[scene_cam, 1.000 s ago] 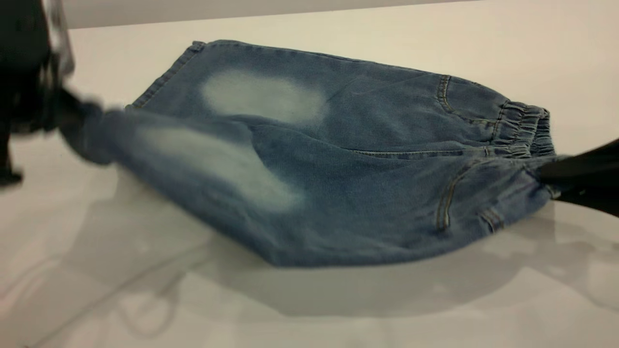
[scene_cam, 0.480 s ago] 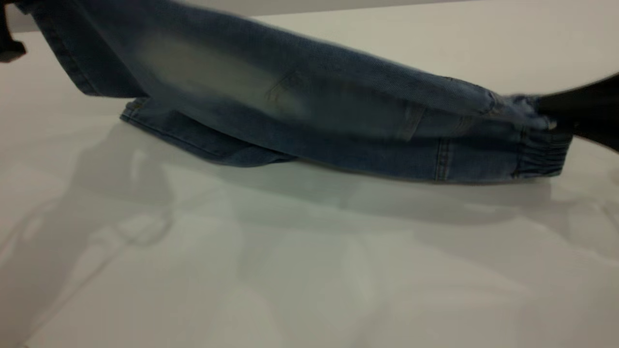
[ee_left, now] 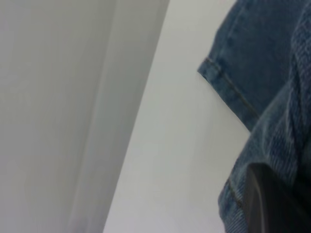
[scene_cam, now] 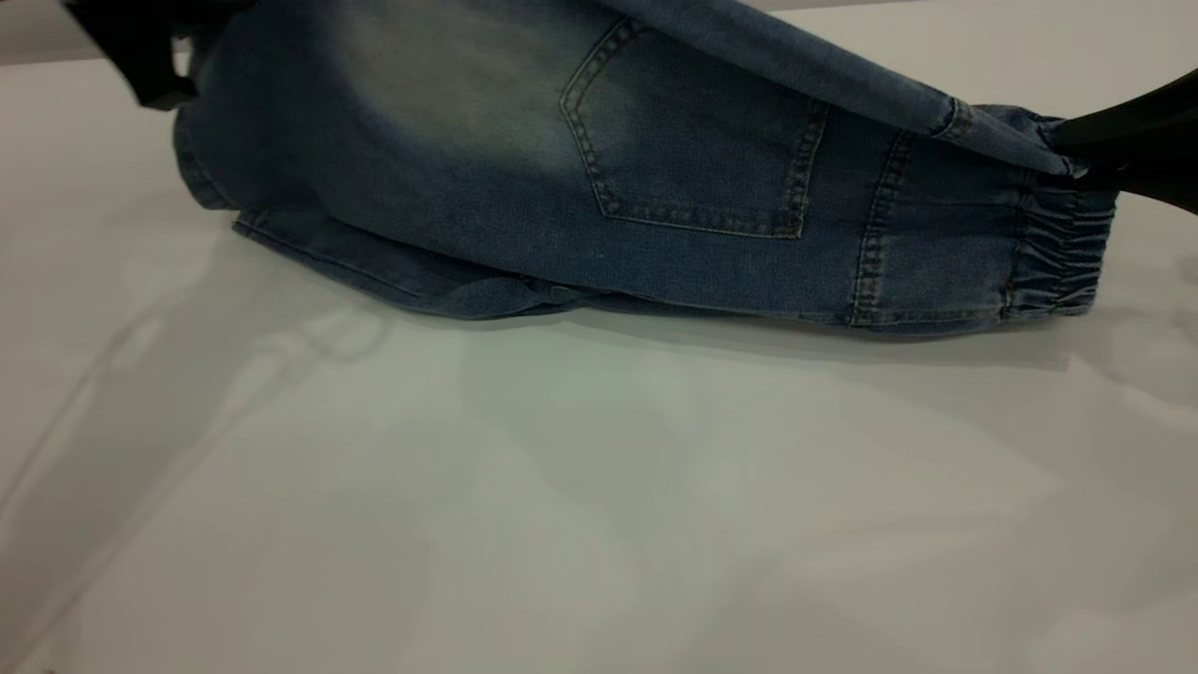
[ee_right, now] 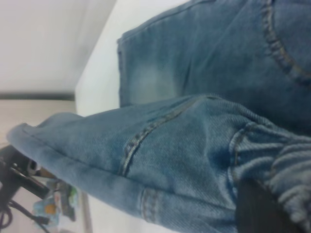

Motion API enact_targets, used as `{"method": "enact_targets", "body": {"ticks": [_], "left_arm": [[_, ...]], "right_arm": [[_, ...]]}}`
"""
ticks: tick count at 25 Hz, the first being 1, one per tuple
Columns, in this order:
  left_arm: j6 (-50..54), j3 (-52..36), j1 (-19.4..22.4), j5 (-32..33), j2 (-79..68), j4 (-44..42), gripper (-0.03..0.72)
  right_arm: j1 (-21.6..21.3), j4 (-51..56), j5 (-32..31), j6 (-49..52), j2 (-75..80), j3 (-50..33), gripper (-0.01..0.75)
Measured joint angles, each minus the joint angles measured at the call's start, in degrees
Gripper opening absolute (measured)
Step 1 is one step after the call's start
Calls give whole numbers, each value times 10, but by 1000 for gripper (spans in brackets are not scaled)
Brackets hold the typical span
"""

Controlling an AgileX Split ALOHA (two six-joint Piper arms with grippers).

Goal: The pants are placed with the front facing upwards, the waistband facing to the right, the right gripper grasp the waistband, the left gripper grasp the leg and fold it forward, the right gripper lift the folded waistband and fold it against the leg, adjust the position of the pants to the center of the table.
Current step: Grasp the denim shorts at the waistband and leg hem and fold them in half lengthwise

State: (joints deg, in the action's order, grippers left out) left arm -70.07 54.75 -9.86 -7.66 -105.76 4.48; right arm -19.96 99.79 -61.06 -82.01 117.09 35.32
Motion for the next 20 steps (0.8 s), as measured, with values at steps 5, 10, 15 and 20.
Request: {"method": "enact_targets", "body": {"ticks": [5, 10, 15, 20], "left_arm": [[0, 37, 0, -1, -30, -1, 31], [0, 38, 0, -4, -30, -1, 31], [0, 38, 0, -4, -30, -2, 33], [0, 38, -1, -4, -30, -2, 34]], "right_arm": [[0, 0, 20, 1, 0, 0, 34], [0, 0, 22, 6, 0, 0, 34], [0, 1, 24, 13, 0, 0, 39], [0, 3, 32, 27, 0, 0, 116]]}}
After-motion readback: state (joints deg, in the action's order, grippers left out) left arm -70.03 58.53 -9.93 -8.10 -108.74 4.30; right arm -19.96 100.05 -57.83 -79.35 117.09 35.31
